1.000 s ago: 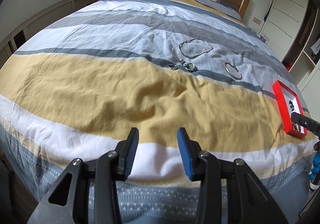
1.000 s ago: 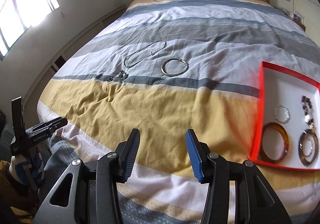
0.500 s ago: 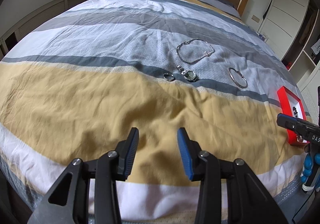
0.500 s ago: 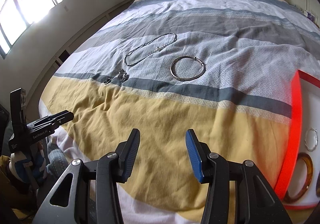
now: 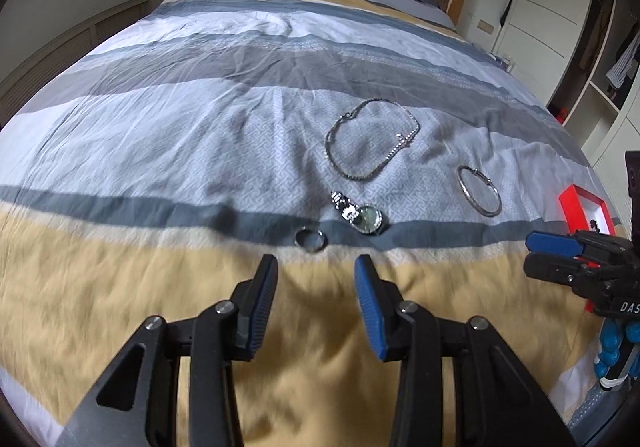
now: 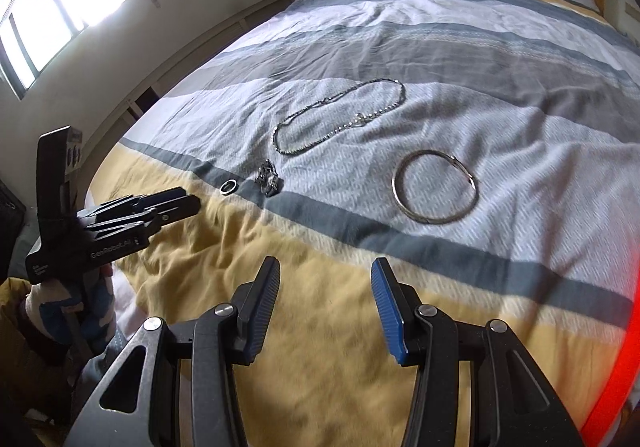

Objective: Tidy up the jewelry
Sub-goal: 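Move the left tool toward the silver ring while the right approaches the watch, then grasp the silver ring with the left tool while the right grasps the watch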

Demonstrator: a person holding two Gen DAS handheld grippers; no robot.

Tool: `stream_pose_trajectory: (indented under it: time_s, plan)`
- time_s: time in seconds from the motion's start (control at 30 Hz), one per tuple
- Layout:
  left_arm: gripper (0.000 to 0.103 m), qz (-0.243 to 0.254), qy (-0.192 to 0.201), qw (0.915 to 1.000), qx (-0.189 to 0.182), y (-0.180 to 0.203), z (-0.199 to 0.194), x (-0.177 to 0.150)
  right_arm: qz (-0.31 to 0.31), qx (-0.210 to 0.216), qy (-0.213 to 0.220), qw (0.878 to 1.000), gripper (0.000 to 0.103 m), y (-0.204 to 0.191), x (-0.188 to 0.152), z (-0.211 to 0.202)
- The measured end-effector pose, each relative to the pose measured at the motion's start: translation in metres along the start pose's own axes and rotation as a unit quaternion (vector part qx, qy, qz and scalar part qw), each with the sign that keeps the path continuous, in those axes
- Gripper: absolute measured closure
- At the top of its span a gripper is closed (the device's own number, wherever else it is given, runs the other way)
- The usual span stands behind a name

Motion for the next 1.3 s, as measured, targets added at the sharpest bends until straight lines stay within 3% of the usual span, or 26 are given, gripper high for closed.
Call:
stream_pose_trajectory:
  time_s: [0.37, 0.47, 0.5, 0.97, 1.1, 1.2, 1.3]
  plan:
    - [0.066, 0.006, -0.023, 0.9997, -0.008, -0.018, 0.039, 0.006, -0.008, 0.015, -0.001, 1.000, 0.056, -0.012, 0.021, 0.032]
    - [0.079, 0.011, -0.028, 0.9996, 0.004, -0.025, 0.045, 0.004, -0.014, 0.020, -0.002, 1.000, 0.056, -0.018, 0.026, 0.041]
    - [0.084, 0.009, -0.026, 0.9996, 0.007, -0.029, 0.045, 0.004, -0.016, 0.021, -0.002, 1.000, 0.056, -0.021, 0.028, 0.044]
    - [0.085, -0.023, 0.018, 0.9994, -0.016, -0.052, 0.031, -0.003, -0.046, 0.061, -0.007, 0.997, 0.056, -0.073, 0.052, 0.089]
    - [0.085, -0.030, 0.026, 0.9989, -0.024, -0.054, 0.031, -0.004, -0.055, 0.080, -0.013, 0.995, 0.065, -0.091, 0.056, 0.102]
    - [0.085, -0.035, 0.030, 0.9985, -0.029, -0.056, 0.031, -0.005, -0.058, 0.083, -0.016, 0.995, 0.080, -0.098, 0.056, 0.109]
    - [0.085, -0.035, 0.030, 0.9985, -0.029, -0.056, 0.031, -0.006, -0.056, 0.082, -0.018, 0.995, 0.083, -0.100, 0.056, 0.113]
Point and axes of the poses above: each gripper's, at about its wrist camera, not at the fingertips, and z roughly the way its jaws point, y to its right, x to its top, the point moved 5 cm from there along z, roughly the way its jaws point, and after that the axes turned 15 degrees about -x, right-handed, at the moved point
